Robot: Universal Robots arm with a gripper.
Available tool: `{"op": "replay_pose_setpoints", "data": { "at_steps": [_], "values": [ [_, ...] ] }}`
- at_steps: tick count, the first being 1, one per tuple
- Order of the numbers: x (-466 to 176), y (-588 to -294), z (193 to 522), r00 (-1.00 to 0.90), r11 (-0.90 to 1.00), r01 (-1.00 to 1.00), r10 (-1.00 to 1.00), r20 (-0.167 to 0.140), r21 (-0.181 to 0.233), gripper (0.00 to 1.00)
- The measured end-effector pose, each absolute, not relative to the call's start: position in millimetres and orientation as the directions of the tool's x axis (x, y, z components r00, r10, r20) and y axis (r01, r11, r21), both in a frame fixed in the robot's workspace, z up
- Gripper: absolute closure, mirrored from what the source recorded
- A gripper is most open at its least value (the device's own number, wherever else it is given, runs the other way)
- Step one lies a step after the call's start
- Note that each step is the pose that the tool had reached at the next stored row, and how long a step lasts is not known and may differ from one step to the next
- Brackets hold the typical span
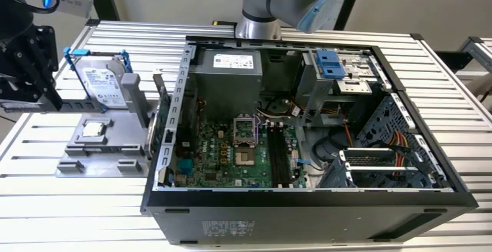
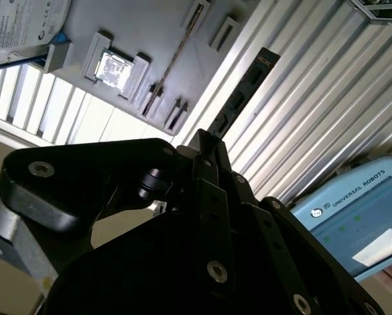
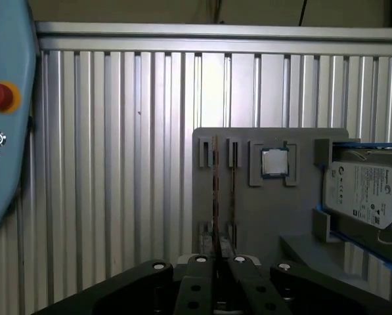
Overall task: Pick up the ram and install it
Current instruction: 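Pick up the ram and move it above insertion slot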
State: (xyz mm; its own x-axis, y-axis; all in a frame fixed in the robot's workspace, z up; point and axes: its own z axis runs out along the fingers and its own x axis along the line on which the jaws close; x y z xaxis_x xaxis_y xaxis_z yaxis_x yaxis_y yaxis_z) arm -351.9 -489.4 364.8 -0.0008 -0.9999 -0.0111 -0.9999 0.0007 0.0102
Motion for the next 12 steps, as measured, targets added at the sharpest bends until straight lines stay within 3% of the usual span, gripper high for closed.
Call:
{"op": "replay_pose_setpoints", "data": {
  "at_steps": [12],
  "values": [
    [-351.9,-489.3,375.8,-0.001,0.001,-1.0,-1.0,-0.011,0.01,1.0]
  ]
}}
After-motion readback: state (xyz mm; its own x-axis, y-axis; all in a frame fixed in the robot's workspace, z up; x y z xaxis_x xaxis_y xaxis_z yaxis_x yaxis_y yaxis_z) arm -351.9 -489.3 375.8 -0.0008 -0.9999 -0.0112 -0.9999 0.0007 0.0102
